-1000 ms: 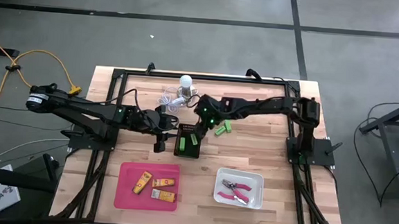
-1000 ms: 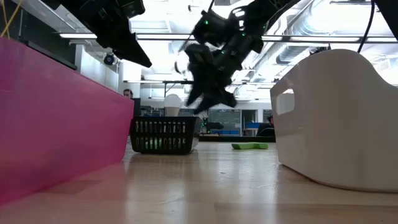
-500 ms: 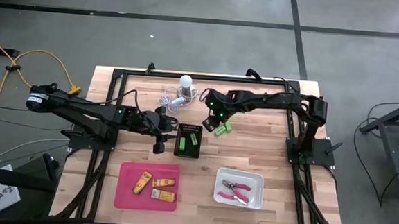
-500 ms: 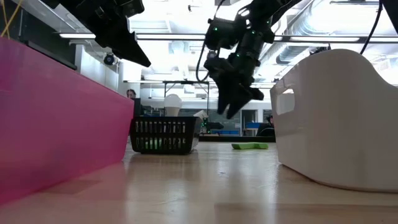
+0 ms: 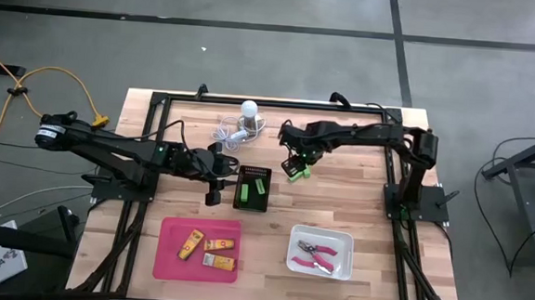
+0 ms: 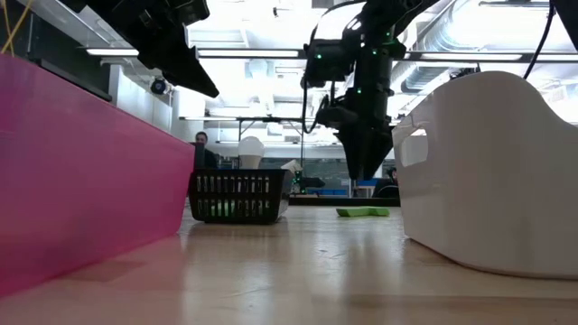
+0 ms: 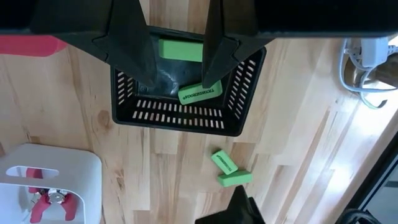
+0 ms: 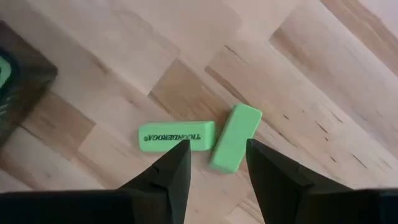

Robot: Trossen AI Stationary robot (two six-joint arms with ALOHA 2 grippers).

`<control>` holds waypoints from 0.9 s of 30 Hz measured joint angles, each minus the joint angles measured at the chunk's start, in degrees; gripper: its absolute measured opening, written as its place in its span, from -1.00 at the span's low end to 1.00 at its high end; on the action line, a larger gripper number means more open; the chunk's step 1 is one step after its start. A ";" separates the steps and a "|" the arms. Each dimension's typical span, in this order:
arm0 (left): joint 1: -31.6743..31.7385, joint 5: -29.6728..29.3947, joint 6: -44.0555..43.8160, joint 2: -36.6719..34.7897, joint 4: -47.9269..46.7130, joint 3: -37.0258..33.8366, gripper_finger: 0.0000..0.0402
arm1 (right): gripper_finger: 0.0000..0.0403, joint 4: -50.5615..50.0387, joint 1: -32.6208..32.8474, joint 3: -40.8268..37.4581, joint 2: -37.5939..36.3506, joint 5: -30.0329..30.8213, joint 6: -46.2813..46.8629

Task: Pick & Place School Supplies
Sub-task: Put the green eraser into the black bin

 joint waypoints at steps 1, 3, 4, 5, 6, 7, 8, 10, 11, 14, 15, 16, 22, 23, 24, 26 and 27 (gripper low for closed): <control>0.00 0.00 0.00 0.00 0.00 0.00 -0.38 | -0.29 -0.03 0.14 -0.02 0.05 0.48 0.85; 0.00 0.00 -0.05 0.00 -0.02 0.00 -0.38 | -0.29 -0.02 0.14 -0.01 0.01 1.88 3.61; 0.00 0.00 -0.23 0.00 -0.02 0.00 -0.38 | -0.29 -0.08 -0.03 0.00 0.01 2.00 4.97; 0.00 0.05 -0.25 0.00 -0.02 0.00 -0.38 | -0.29 -0.10 -0.29 0.00 0.01 1.98 6.11; 0.00 0.22 -0.25 0.00 -0.03 0.00 -0.38 | -0.29 -0.10 -0.63 -0.01 0.01 1.98 7.14; 0.00 0.50 -0.29 0.00 -0.04 0.00 -0.38 | -0.29 -0.12 -0.83 0.00 0.01 1.99 8.04; 0.02 0.77 -0.35 0.00 -0.02 0.00 -0.38 | -0.29 -0.16 -1.11 0.00 0.01 2.07 8.65; 0.01 1.27 -0.42 0.00 -0.04 0.00 -0.38 | -0.29 -0.38 -1.53 -0.02 0.01 2.18 9.21; -0.07 1.33 -0.42 0.00 -0.04 0.00 -0.38 | -0.29 -0.33 -1.58 -0.01 0.09 2.25 9.33; -0.58 1.32 -0.41 0.00 -0.04 0.00 -0.38 | -0.29 -0.37 -1.49 -0.03 0.39 2.20 8.05; -0.87 1.31 -0.40 0.00 -0.04 0.00 -0.38 | -0.29 -0.28 -1.40 -0.15 0.43 2.09 7.39; -1.17 1.31 -0.40 0.00 -0.04 0.00 -0.38 | -0.28 0.02 -1.27 -0.47 0.43 1.85 7.07; -2.36 1.31 0.00 0.00 -0.04 0.00 -0.38 | -0.18 0.34 -0.96 -3.56 0.43 0.52 7.36; -2.52 1.31 0.00 0.00 -0.04 0.00 -0.38 | -0.15 0.58 -0.96 -4.24 0.43 0.54 7.42; -2.58 1.31 0.01 0.00 -0.02 0.00 -0.38 | -0.12 0.79 -0.96 -4.82 0.43 0.55 7.60; -2.62 1.31 0.01 0.00 -0.04 0.00 -0.38 | -0.07 1.31 -1.00 -5.65 0.43 0.58 8.70; -2.62 1.31 0.01 0.00 -0.02 0.00 -0.38 | -0.05 1.41 -1.07 -5.74 0.43 0.70 8.83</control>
